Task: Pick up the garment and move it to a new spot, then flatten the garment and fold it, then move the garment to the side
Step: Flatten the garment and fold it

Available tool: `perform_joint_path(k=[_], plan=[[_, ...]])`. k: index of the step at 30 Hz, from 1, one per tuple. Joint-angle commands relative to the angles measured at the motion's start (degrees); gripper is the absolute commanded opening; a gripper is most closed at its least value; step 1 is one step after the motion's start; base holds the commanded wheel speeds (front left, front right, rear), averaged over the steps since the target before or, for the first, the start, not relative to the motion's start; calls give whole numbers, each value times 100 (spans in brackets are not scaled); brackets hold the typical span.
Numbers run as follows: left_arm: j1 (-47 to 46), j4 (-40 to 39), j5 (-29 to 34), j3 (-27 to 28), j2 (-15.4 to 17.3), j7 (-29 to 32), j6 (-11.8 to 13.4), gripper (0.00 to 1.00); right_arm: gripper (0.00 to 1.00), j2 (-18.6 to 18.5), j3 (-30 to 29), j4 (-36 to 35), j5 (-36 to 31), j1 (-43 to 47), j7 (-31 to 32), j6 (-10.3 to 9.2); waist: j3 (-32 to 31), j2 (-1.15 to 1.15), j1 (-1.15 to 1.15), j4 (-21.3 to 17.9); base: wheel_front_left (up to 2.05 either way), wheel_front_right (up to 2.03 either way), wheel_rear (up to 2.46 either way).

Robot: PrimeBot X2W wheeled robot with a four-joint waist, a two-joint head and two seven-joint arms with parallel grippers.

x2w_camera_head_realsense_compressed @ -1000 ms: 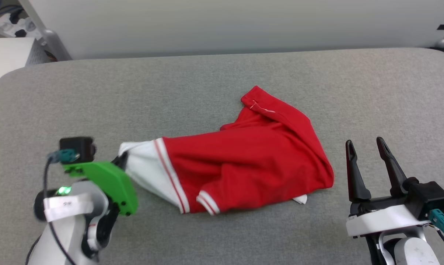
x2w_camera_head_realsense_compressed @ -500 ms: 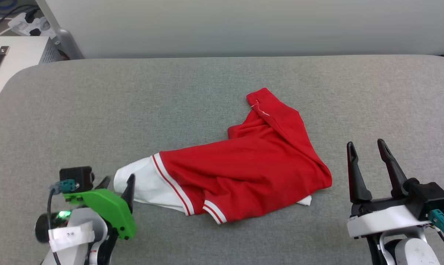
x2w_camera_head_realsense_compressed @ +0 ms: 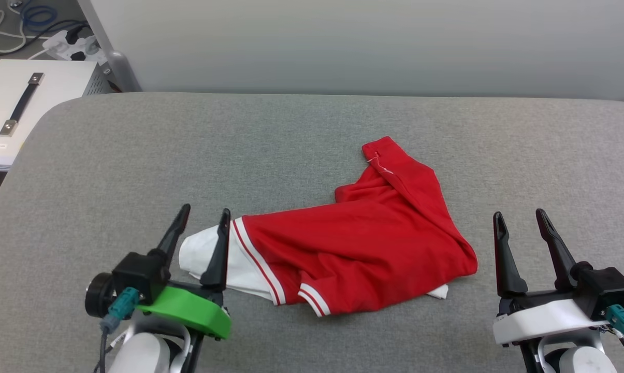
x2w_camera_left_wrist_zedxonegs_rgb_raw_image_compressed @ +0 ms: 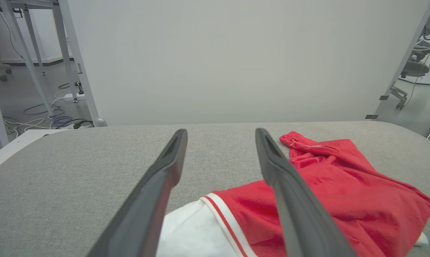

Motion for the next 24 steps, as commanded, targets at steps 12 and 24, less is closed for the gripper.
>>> perform_joint_path(k=[12,24], plan=[[294,-517,680,419,-517,-41,-283,100,100,-32,180,107,-93,55,893,-5,89,0,0,111,0,0,0],[117,-457,816,502,-716,-42,-399,100,100,-410,241,-539,621,-32,5663,-5,353,0,0,378,0,0,0]])
